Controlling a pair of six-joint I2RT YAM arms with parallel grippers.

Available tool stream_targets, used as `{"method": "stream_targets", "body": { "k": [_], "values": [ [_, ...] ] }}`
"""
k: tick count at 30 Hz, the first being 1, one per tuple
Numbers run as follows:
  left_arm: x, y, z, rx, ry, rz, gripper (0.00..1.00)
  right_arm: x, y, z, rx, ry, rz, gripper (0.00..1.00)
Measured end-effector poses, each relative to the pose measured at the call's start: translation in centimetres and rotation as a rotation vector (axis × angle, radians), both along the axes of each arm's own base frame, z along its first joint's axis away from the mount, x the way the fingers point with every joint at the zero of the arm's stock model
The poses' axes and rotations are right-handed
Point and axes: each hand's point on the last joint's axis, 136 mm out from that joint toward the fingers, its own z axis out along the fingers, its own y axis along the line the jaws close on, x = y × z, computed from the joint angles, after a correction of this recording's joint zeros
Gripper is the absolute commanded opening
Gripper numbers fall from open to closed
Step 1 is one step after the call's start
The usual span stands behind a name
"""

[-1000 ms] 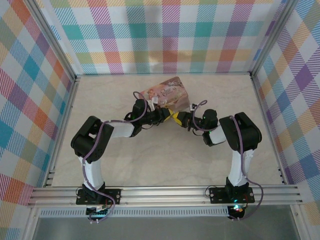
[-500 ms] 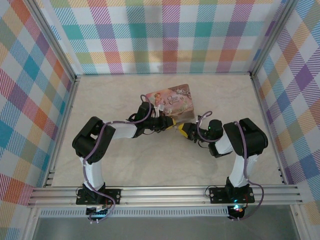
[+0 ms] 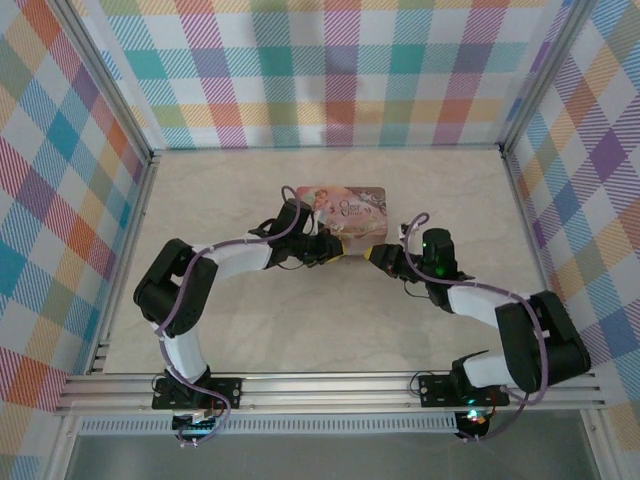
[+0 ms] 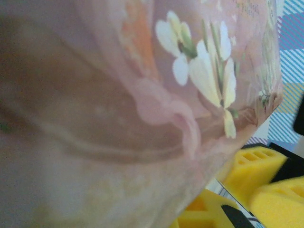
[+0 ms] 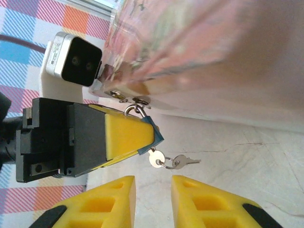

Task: Unlock a padlock with a key

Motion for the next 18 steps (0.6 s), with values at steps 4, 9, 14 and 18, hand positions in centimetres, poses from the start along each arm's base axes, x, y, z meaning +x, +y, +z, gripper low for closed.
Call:
{"method": "stream_targets", "body": {
  "k": [4,9,14,18],
  "values": [
    [-0.6,0.2,-0.7,0.046,0.025,0.005,0.01,-0.8,0.1,-0.4,-0.118,-0.03,0.024,0.27],
    [-0.9,0.1,-0.8,0.069,0.039,0.006,0.01,-2.1,0.1,-1.8,-0.254,-0.048,0.061,0.32],
    [-0.8,0.0,-0.6,0.067,0.04,0.009,0.02,-2.8,0.1,-2.2,-0.358,-0.094,0.099,0.39],
    [-0.8,0.0,-0.6,0.068,0.041,0.009,0.02,-3.0,0.5,-2.1,-0.417,-0.142,0.13,0.42]
  ]
}}
